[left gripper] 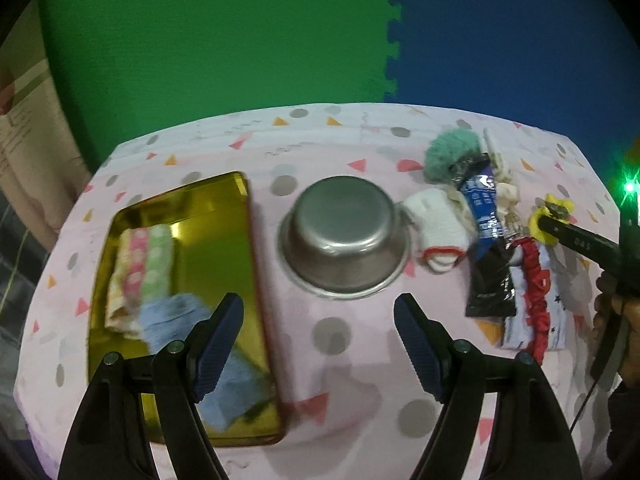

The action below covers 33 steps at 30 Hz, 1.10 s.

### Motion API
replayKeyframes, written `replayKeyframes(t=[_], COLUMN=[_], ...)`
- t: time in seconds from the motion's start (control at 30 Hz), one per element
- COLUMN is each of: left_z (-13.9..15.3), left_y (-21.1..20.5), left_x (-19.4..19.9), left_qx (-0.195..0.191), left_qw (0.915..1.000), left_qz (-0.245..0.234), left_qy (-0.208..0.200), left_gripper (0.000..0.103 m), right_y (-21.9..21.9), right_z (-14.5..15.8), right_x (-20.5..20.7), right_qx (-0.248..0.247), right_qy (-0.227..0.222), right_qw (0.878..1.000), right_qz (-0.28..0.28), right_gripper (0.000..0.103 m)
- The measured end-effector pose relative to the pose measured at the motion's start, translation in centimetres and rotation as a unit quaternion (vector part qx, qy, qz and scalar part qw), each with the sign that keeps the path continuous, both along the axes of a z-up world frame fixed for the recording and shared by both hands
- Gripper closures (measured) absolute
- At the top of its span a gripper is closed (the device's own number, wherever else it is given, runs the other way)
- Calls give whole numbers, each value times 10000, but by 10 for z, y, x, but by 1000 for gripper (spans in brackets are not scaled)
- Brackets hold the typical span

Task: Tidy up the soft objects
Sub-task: 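Grasp the yellow plush toy with the right gripper while the left gripper grasps the blue pouch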

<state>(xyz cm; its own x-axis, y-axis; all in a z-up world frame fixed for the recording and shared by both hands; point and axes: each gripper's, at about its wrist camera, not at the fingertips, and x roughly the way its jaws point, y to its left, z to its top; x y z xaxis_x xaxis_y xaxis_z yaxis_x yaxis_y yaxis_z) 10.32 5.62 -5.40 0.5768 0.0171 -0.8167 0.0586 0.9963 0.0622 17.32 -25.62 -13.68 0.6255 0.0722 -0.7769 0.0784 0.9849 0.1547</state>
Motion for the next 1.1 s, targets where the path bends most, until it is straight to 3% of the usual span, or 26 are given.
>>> replayKeyframes(t=[0.23,0.6,0.73,0.97,1.1], left_z=[-4,-6,-8,-12,-15], left_y=[-25,-60,-70,-84,-91], left_x=[14,31,35,36,35], left_qx=[14,-91,-159,-120,-109], left_qw=[9996,9982,9979,9977,9974], left_qz=[-270,-579,-618,-640,-681], left_qy=[5,96,141,175,223], left_gripper=[28,28,28,28,28], right_y=[-9,-9,2,0,-2], right_z=[6,-1,-4,-4,-3], right_x=[-4,19,21,7,-6], right_qx=[291,146,-110,-64,-102], right_qy=[-132,-149,-190,-219,-230], right_qw=[9995,9995,9990,9989,9989], right_qz=[35,253,394,409,383], right_gripper=[50,48,49,73,75])
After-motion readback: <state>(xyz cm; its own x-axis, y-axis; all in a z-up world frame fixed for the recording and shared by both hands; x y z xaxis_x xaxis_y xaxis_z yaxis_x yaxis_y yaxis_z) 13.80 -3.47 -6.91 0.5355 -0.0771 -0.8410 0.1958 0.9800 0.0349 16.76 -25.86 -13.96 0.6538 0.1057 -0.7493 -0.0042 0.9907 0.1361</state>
